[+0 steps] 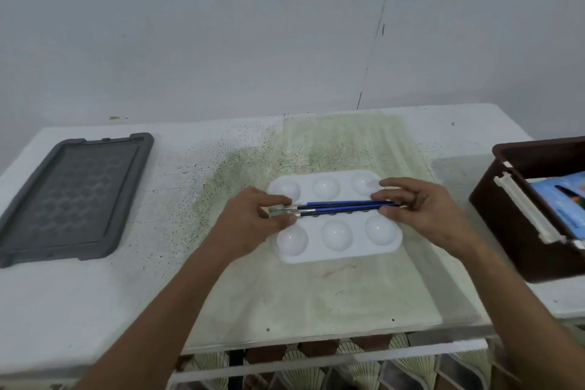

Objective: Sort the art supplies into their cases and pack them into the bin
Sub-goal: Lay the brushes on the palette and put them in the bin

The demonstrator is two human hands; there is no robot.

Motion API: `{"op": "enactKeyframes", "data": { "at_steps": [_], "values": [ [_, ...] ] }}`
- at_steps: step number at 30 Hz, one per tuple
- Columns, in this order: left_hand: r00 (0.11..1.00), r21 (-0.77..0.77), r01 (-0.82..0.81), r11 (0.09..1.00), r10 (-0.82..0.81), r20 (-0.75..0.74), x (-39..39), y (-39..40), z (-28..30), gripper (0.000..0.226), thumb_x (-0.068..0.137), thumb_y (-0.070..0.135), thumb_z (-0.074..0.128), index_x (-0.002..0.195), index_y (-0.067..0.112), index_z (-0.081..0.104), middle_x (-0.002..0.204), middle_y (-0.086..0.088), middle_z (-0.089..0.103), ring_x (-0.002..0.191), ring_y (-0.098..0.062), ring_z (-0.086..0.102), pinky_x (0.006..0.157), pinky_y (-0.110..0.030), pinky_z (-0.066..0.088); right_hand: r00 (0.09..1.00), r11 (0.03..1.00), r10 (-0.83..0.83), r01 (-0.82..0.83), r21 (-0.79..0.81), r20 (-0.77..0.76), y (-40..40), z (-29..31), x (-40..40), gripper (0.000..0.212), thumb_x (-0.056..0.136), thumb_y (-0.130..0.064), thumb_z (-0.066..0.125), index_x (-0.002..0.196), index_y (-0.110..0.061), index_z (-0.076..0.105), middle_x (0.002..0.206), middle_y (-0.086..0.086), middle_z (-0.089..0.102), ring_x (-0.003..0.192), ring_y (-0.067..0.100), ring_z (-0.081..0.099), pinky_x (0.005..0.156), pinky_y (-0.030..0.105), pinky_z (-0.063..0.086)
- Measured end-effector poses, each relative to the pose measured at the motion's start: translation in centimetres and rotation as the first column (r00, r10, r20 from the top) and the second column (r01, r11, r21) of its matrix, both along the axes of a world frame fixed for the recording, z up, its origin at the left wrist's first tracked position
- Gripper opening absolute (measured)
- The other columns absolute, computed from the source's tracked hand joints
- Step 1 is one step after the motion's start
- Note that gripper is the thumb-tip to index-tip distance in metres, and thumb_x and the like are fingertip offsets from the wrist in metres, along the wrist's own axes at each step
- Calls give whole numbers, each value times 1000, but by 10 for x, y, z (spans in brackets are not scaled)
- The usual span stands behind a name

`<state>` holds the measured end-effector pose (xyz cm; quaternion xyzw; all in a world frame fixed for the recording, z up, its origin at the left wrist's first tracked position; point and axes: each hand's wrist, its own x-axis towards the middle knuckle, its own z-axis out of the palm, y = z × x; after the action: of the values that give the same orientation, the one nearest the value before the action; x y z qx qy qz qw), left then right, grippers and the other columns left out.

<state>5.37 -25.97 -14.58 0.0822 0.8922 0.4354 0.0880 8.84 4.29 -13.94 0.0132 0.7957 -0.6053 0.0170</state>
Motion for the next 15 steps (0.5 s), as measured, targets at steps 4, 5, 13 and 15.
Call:
{"op": "enactKeyframes", "data": {
  "at_steps": [4, 5, 13, 15],
  "values": [
    [997, 51, 74, 996, -72, -40, -18, 53, 68, 21, 70, 39, 81, 90, 39, 73, 73, 8, 68, 54, -10, 58, 56, -23, 48, 989, 994, -17, 32, 101, -145, 50, 55, 4, 31, 77, 4, 72, 103, -12, 68, 97, -1, 75, 87, 13, 67, 83, 23, 53],
    [995, 65, 97, 993, -94, -44, -20, 70, 83, 20, 71, 38, 81, 90, 37, 74, 63, 12, 67, 50, -10, 54, 52, -21, 47, 984, 990, -22, 46, 133, -175, 67, 69, 5, 31, 76, 4, 73, 102, -12, 69, 96, -3, 75, 83, 12, 65, 82, 22, 53],
    [968, 66, 234, 970, -226, -109, -7, 266, 120, 29, 71, 40, 80, 98, 32, 74, 71, -1, 70, 47, -14, 55, 63, -26, 50, 978, 940, -55, 118, 320, -199, 254, 125, 48, 25, 80, -3, 72, 102, -13, 72, 96, 2, 75, 85, 18, 68, 83, 35, 56],
    [968, 64, 239, 969, -233, -95, 5, 309, 113, 30, 72, 40, 80, 100, 29, 75, 63, 8, 67, 46, -13, 56, 62, -24, 50, 986, 917, -68, 122, 379, -152, 296, 121, 60, 25, 79, -7, 73, 102, -17, 73, 95, 3, 75, 85, 15, 67, 88, 34, 54]
  ]
}}
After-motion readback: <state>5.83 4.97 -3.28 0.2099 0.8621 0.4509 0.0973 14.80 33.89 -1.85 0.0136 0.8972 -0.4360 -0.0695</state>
